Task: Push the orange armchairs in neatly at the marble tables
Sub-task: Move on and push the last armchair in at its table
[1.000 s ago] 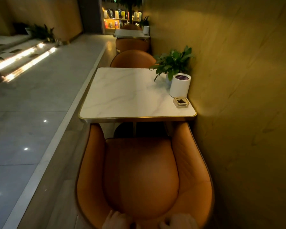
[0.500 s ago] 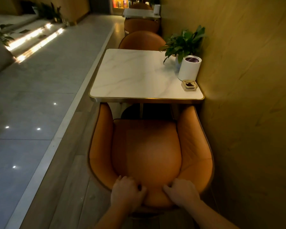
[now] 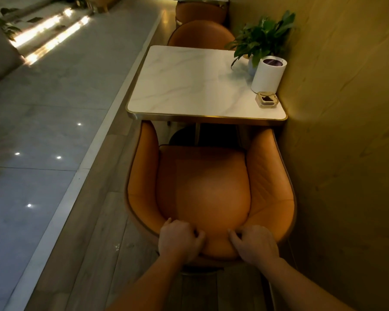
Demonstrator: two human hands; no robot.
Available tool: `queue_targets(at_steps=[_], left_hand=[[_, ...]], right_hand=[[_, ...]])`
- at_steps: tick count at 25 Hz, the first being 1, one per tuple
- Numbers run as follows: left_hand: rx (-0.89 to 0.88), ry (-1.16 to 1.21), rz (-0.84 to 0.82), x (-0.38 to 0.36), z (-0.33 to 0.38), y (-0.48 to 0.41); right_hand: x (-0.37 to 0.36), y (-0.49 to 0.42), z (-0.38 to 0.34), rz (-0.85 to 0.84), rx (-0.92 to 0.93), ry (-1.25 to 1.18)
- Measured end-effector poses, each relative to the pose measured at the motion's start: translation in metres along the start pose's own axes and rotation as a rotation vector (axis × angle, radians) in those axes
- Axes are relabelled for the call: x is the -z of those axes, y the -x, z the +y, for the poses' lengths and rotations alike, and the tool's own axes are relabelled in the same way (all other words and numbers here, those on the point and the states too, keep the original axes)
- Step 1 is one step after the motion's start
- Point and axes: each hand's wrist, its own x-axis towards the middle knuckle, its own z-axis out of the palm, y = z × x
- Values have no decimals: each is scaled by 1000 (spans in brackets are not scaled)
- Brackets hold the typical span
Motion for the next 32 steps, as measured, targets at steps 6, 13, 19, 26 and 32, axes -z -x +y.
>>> queue_targets(at_steps=[6, 13, 19, 26, 32], left_hand=[[-40, 38, 1, 1, 5, -2], [-64, 24, 5, -9, -4, -7], [-57, 18, 10, -10, -4, -5], [45, -73, 132, -14, 8, 6], [27, 31, 193, -13, 7, -3]], right_hand=[[6, -4, 6, -23, -41, 7], [-5, -4, 3, -3, -93, 36], [-3, 0, 2, 12, -98, 7], [-6, 3, 2, 92, -91, -19], [-4, -4, 7, 208, -31, -77]])
